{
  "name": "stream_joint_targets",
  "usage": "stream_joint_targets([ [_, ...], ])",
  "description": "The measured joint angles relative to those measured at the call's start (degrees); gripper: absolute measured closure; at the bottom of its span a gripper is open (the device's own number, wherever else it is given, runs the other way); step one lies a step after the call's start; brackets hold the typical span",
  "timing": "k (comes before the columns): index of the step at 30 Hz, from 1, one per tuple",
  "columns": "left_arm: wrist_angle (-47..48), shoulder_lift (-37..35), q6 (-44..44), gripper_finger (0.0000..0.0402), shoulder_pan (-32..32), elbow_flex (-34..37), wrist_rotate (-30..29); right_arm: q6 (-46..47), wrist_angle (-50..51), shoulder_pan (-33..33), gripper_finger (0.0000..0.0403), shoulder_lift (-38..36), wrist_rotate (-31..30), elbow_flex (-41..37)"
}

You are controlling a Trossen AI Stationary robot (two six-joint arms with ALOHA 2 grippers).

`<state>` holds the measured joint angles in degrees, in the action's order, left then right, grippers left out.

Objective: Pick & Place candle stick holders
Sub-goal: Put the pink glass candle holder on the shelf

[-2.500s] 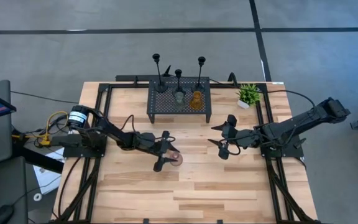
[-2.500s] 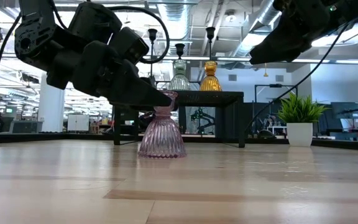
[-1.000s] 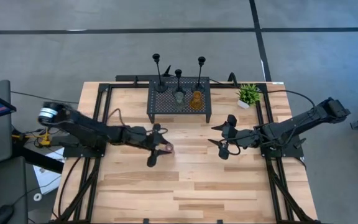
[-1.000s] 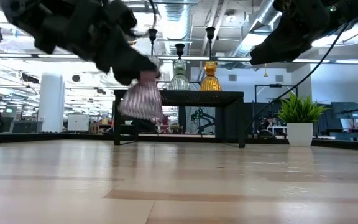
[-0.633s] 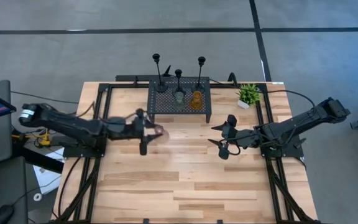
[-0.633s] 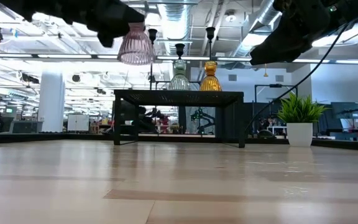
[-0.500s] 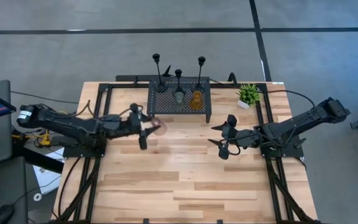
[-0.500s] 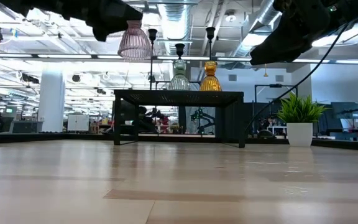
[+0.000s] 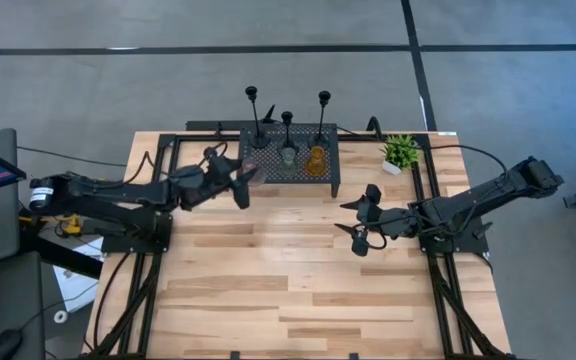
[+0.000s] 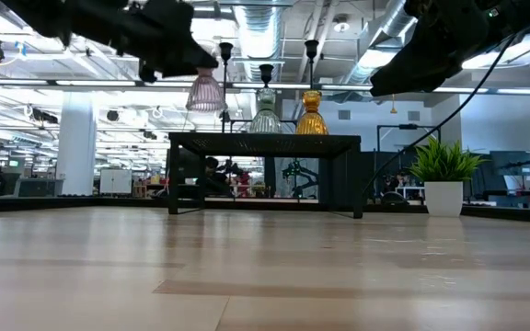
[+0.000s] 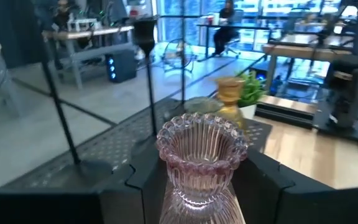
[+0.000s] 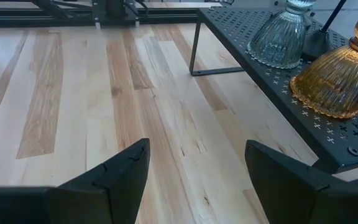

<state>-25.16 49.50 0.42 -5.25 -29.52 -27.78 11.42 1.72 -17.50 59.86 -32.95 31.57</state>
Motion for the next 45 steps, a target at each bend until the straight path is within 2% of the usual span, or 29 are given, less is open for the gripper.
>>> stream_joint_targets([
  [9,-6.10,5.51,-4.09,0.0243,-5.95,0.00,6.15,-1.38,-0.02,0.00,0.0148,0.00,-0.09,0.00],
  [21,-7.56,9.52,-4.41,0.0243,-10.70,-0.02,6.43,-1.49,-0.02,0.00,0.0148,0.00,-0.09,0.00],
  [28,-8.38,11.43,-5.91,0.0243,-11.67,-0.04,8.56,-1.49,-0.02,0.00,0.0148,0.00,-0.09,0.00],
  [45,-8.70,11.43,-7.36,0.0238,-11.67,-0.07,8.56,-1.51,-0.02,0.02,0.0148,0.00,-0.09,0.00],
])
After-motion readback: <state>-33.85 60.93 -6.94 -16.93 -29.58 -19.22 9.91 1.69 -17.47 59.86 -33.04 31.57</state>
